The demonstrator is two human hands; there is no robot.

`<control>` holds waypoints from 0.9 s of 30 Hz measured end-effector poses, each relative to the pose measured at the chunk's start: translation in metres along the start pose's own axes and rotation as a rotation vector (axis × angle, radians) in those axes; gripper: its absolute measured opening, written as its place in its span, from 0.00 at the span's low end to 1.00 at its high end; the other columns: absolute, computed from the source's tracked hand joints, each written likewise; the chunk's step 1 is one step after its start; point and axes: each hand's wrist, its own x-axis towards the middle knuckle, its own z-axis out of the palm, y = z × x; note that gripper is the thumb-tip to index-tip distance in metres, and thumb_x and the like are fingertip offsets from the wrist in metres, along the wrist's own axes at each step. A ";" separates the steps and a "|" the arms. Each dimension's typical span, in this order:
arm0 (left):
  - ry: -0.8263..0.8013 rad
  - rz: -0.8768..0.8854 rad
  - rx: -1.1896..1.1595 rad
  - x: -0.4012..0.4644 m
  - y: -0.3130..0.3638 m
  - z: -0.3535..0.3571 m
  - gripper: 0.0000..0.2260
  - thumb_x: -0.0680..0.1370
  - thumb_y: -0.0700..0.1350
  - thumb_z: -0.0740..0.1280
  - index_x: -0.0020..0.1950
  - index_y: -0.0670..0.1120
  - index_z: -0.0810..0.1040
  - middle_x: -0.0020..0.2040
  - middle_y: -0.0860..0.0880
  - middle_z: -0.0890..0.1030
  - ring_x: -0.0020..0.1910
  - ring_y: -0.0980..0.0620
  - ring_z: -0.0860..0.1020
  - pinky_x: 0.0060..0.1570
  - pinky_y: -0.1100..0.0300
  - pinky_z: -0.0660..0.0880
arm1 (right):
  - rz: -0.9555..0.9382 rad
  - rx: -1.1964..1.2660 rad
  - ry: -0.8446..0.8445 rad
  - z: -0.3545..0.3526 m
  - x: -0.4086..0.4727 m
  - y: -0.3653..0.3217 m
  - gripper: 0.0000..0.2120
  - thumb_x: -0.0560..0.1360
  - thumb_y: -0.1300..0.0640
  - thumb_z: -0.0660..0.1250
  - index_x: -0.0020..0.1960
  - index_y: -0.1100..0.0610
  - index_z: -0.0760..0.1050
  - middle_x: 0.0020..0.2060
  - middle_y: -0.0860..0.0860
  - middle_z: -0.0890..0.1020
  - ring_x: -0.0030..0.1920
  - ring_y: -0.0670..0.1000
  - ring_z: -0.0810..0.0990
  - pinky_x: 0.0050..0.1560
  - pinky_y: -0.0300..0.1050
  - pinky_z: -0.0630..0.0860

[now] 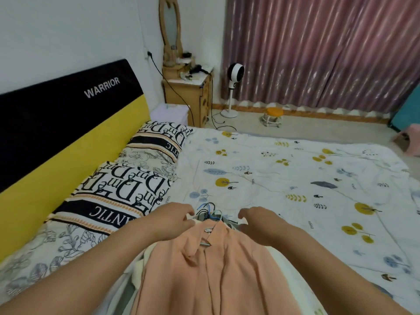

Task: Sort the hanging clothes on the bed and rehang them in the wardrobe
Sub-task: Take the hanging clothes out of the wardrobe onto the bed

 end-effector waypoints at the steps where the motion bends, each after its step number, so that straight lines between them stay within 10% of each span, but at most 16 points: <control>1: 0.028 -0.017 -0.013 -0.015 0.005 -0.002 0.17 0.80 0.51 0.59 0.68 0.50 0.69 0.63 0.49 0.75 0.59 0.51 0.74 0.51 0.61 0.69 | -0.028 -0.010 0.010 -0.005 -0.009 -0.005 0.17 0.80 0.52 0.56 0.66 0.58 0.68 0.63 0.57 0.73 0.63 0.57 0.71 0.59 0.47 0.69; 27: 0.329 -0.636 -0.041 -0.442 0.000 0.050 0.24 0.79 0.54 0.59 0.74 0.51 0.58 0.70 0.48 0.67 0.67 0.48 0.67 0.64 0.58 0.65 | -0.827 -0.224 0.056 -0.001 -0.246 -0.244 0.26 0.78 0.50 0.61 0.74 0.53 0.58 0.69 0.56 0.67 0.67 0.57 0.68 0.65 0.52 0.69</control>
